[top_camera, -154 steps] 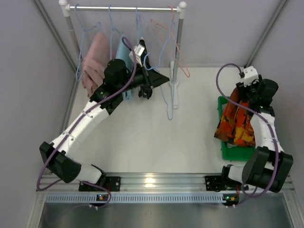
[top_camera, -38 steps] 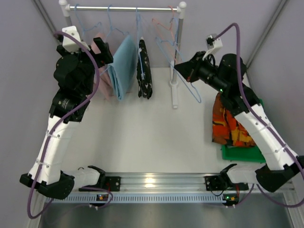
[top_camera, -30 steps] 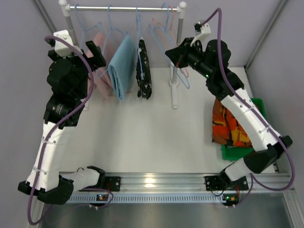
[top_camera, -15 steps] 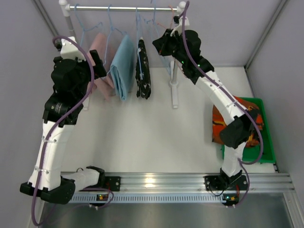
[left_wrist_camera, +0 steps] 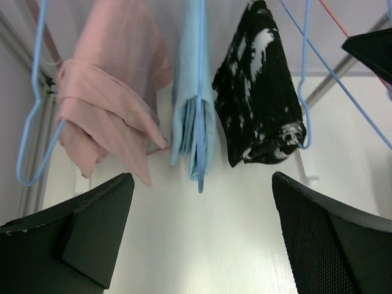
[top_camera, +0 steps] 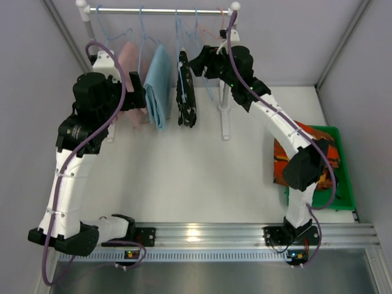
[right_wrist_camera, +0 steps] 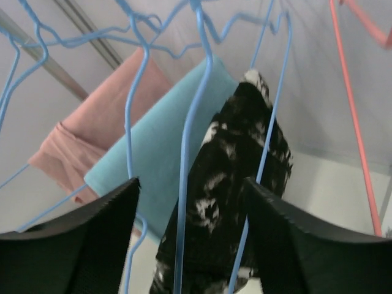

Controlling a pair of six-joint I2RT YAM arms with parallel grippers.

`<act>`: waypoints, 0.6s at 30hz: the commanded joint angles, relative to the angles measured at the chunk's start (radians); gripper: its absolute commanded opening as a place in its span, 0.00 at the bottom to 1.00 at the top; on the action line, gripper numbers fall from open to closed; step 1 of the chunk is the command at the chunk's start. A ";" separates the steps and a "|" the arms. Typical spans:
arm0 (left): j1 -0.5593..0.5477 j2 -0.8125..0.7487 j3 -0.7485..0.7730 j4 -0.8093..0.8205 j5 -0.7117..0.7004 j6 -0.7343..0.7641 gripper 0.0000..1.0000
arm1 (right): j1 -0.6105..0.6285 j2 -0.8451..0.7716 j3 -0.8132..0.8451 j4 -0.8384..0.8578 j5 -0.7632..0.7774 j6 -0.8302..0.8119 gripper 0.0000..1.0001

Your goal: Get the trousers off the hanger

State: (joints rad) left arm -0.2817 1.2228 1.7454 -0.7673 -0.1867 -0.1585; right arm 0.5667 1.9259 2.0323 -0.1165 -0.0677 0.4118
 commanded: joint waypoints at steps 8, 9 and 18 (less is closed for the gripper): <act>0.006 -0.002 -0.010 -0.066 0.274 0.051 0.99 | 0.001 -0.355 -0.303 0.035 0.006 -0.113 0.99; 0.006 -0.006 -0.018 -0.061 0.285 0.059 0.99 | 0.001 -0.384 -0.326 0.032 0.005 -0.138 0.99; 0.006 -0.026 -0.037 -0.058 0.119 0.076 0.99 | 0.001 -0.761 -0.581 -0.104 0.060 -0.306 0.99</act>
State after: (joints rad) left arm -0.2817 1.2209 1.7199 -0.8387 0.0040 -0.1047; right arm 0.5663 1.2514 1.5082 -0.1516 -0.0475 0.1974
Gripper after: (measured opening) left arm 0.989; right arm 0.993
